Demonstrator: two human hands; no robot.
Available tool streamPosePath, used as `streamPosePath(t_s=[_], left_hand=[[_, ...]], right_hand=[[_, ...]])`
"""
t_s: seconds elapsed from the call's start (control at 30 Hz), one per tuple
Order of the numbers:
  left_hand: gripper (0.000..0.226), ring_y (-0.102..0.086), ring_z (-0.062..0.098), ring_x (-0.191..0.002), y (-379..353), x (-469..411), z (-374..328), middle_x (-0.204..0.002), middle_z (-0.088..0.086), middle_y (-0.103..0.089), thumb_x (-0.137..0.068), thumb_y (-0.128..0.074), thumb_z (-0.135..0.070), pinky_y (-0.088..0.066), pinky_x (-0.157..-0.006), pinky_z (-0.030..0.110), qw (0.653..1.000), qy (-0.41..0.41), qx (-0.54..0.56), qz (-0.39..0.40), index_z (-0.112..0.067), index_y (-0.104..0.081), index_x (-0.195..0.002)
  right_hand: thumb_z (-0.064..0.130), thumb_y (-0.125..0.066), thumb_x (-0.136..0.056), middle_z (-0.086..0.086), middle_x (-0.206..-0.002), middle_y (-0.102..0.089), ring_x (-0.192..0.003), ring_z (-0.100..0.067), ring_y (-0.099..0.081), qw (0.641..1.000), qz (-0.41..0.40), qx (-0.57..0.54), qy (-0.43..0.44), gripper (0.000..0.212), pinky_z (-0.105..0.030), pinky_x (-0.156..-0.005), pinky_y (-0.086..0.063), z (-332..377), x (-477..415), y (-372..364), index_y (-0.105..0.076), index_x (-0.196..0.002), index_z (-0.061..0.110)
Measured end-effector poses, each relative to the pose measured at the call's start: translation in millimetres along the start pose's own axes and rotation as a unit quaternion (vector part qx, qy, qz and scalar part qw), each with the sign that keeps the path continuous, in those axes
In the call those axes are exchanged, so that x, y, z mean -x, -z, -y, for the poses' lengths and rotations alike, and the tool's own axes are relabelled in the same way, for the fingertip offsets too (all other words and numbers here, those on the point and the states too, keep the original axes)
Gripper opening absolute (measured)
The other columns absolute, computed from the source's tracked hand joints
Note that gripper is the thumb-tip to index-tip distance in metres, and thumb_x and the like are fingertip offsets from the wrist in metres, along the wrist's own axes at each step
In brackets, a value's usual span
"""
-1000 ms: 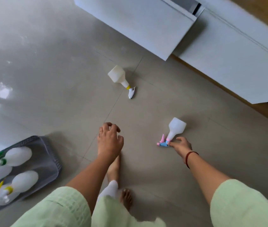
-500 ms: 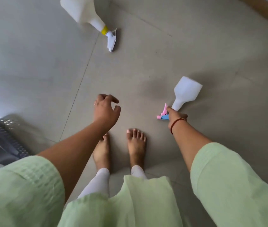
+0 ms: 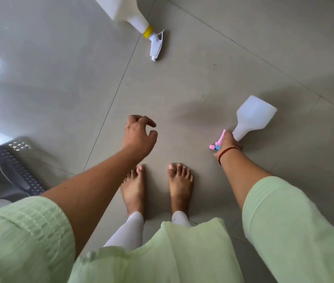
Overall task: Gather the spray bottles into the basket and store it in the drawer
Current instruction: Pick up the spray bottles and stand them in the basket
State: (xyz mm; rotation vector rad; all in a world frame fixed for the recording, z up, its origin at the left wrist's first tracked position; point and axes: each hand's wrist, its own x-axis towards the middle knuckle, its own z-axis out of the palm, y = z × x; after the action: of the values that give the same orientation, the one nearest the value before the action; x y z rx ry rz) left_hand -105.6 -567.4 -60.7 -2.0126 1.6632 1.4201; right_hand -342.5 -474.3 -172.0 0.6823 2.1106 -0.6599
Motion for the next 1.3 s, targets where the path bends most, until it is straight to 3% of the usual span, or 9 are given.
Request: streamPosePath(t_s=[0.1,0.27,0.6,0.77,0.87,0.97,1.07,1.2,1.3], left_hand=[[0.029,-0.043,0.028,-0.123,-1.4,-0.2,5.7,-0.13,0.01,-0.042,-0.087,-0.051,-0.011,-0.034,-0.095,0.026,1.0,0.013,0.015,-0.005,-0.013,-0.062,-0.114],[0.028,-0.045,0.028,-0.123,-1.3,20.9,4.6,-0.13,0.01,-0.042,-0.087,-0.053,-0.013,-0.036,-0.105,0.033,0.998,0.042,0.047,0.01,-0.014,-0.061,-0.114],[0.07,-0.054,0.023,-0.119,38.3,38.9,-27.9,-0.131,0.009,-0.056,-0.083,-0.067,-0.044,-0.045,-0.1,0.036,0.952,0.11,0.286,0.013,-0.014,-0.038,-0.139],[0.04,-0.063,0.023,-0.101,79.4,23.8,-29.3,-0.105,0.0,-0.068,-0.09,-0.056,-0.043,-0.05,-0.086,0.033,0.957,0.079,0.266,-0.078,-0.026,-0.053,-0.126],[0.031,-0.064,0.024,-0.091,103.8,14.7,-15.4,-0.096,0.002,-0.069,-0.093,-0.052,-0.041,-0.053,-0.08,0.036,0.955,0.084,0.27,-0.095,-0.026,-0.055,-0.119],[0.027,-0.058,0.025,-0.076,124.9,12.6,-0.8,-0.085,0.007,-0.065,-0.094,-0.049,-0.038,-0.041,-0.059,0.031,0.957,0.072,0.243,-0.143,-0.021,-0.056,-0.115],[0.027,-0.055,0.026,-0.079,136.7,12.0,14.1,-0.09,0.007,-0.064,-0.094,-0.049,-0.034,-0.037,-0.057,0.031,0.953,0.069,0.227,-0.191,-0.02,-0.056,-0.116],[0.039,-0.054,0.02,-0.102,132.3,11.1,29.3,-0.127,0.003,-0.051,-0.095,-0.05,-0.026,-0.039,-0.082,0.027,0.95,0.021,0.214,-0.226,-0.022,-0.049,-0.134],[0.04,-0.062,0.024,-0.087,121.7,9.6,37.5,-0.127,0.001,-0.049,-0.094,-0.052,-0.024,-0.051,-0.08,0.036,0.951,-0.032,0.211,-0.223,-0.025,-0.049,-0.134]], right_hand=[[0.04,-0.06,-0.084,-0.013,-0.125,-0.056,-0.071,-0.017,-0.058,0.997,0.055,-0.014,0.049,0.057,-0.045,-0.087,-0.057,-1.4,8.0,-2.8,-0.047,-0.131,0.01],[0.008,-0.062,-0.087,-0.005,-0.075,-0.059,-0.057,-0.012,-0.053,0.997,0.056,-0.039,0.041,0.021,-0.022,-0.053,-0.047,11.2,61.9,-9.7,-0.05,-0.071,0.014],[0.013,-0.044,-0.099,-0.012,-0.072,-0.072,-0.063,-0.017,-0.071,0.913,0.384,-0.073,-0.119,0.031,-0.021,-0.06,-0.059,11.1,205.9,-55.9,-0.066,-0.082,0.0],[0.028,-0.052,-0.096,-0.002,-0.085,-0.073,-0.083,-0.011,-0.069,0.883,0.452,0.041,-0.123,0.026,-0.022,-0.068,-0.058,17.4,261.8,-93.5,-0.072,-0.088,0.013],[0.048,-0.059,-0.088,-0.001,-0.093,-0.064,-0.086,-0.016,-0.06,0.879,0.393,0.269,-0.037,0.029,-0.029,-0.062,-0.057,27.6,278.0,-118.9,-0.064,-0.099,0.021],[0.048,-0.061,-0.083,-0.01,-0.12,-0.058,-0.098,-0.027,-0.053,0.848,0.224,0.409,0.252,0.032,-0.033,-0.078,-0.047,46.0,275.5,-146.9,-0.06,-0.098,0.019],[0.038,-0.061,-0.085,-0.012,-0.133,-0.044,-0.12,-0.029,-0.047,0.706,0.128,0.48,0.505,0.039,-0.038,-0.099,-0.038,82.2,262.5,-168.4,-0.053,-0.118,0.018],[0.014,-0.054,-0.088,-0.016,-0.142,-0.036,-0.128,-0.039,-0.038,0.352,0.031,0.672,0.651,0.044,-0.045,-0.101,-0.036,126.0,218.8,-195.2,-0.044,-0.131,0.018],[0.015,-0.052,-0.092,-0.022,-0.141,-0.035,-0.134,-0.042,-0.032,0.251,0.016,0.736,0.629,0.052,-0.054,-0.11,-0.025,135.1,195.1,-213.1,-0.035,-0.14,0.022]])
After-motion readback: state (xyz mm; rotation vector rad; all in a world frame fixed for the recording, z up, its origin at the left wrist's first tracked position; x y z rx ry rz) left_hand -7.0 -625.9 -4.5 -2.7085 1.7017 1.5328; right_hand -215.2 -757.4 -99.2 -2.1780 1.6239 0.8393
